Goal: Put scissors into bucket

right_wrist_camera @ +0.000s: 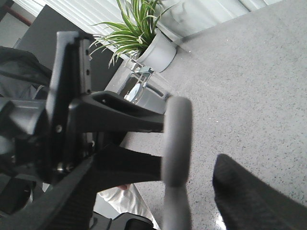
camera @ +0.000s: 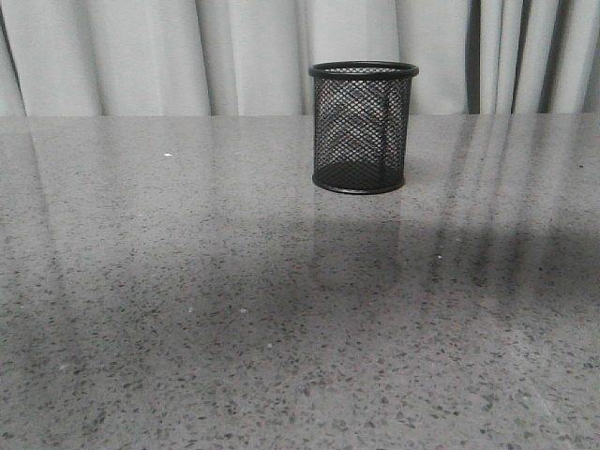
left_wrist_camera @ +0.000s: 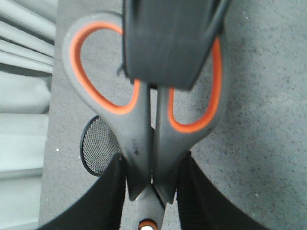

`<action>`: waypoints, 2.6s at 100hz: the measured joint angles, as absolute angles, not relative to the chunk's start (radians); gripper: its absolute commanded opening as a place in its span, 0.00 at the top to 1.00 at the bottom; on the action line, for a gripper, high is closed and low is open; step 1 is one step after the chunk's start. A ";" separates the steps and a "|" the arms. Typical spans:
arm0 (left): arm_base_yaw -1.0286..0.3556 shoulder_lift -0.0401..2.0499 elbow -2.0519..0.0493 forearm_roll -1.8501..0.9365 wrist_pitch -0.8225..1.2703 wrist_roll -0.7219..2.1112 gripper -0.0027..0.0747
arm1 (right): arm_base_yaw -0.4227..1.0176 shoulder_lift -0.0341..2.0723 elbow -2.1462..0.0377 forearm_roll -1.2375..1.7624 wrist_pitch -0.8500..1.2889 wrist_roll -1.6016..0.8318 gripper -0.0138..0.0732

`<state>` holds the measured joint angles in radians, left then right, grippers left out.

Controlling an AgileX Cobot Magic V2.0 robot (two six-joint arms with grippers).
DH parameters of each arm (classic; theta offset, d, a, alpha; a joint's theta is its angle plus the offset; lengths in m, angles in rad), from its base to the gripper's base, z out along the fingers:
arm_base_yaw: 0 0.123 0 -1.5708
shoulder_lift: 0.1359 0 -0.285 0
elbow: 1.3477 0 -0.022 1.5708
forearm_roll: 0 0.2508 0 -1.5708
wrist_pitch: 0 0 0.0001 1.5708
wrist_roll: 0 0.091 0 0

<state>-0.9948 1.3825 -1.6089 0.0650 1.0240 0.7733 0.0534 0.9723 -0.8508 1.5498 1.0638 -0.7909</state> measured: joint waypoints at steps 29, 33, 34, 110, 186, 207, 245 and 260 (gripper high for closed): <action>-0.995 1.383 -1.609 0.063 0.973 0.772 0.97 | 0.053 0.999 -0.855 1.550 1.078 -0.827 0.93; -0.995 1.383 -1.609 0.059 0.971 0.772 0.92 | 0.053 0.999 -0.855 1.546 1.075 -0.831 0.92; -0.995 1.383 -1.609 0.059 0.971 0.772 0.91 | 0.053 0.999 -0.855 1.546 1.075 -0.831 0.91; -0.602 1.291 -1.609 0.205 1.008 0.533 0.40 | 0.053 1.050 -1.155 0.952 0.906 -0.602 0.89; -0.293 1.127 -1.614 0.058 1.081 0.513 0.40 | 0.186 1.479 -1.568 0.444 1.086 -0.414 0.89; -0.293 1.127 -1.614 0.057 1.083 0.513 0.40 | 0.223 1.570 -1.629 0.405 1.071 -0.412 0.89; -0.293 1.127 -1.614 0.057 1.083 0.512 0.40 | 0.223 1.653 -1.664 0.368 1.107 -0.412 0.88; -0.293 1.127 -1.614 0.057 1.083 0.512 0.40 | 0.223 1.660 -1.664 0.366 1.109 -0.412 0.66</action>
<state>-0.2925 1.1269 -1.6140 0.0566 1.0829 0.5115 0.2231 1.6602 -1.6644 0.3661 1.1092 -0.4117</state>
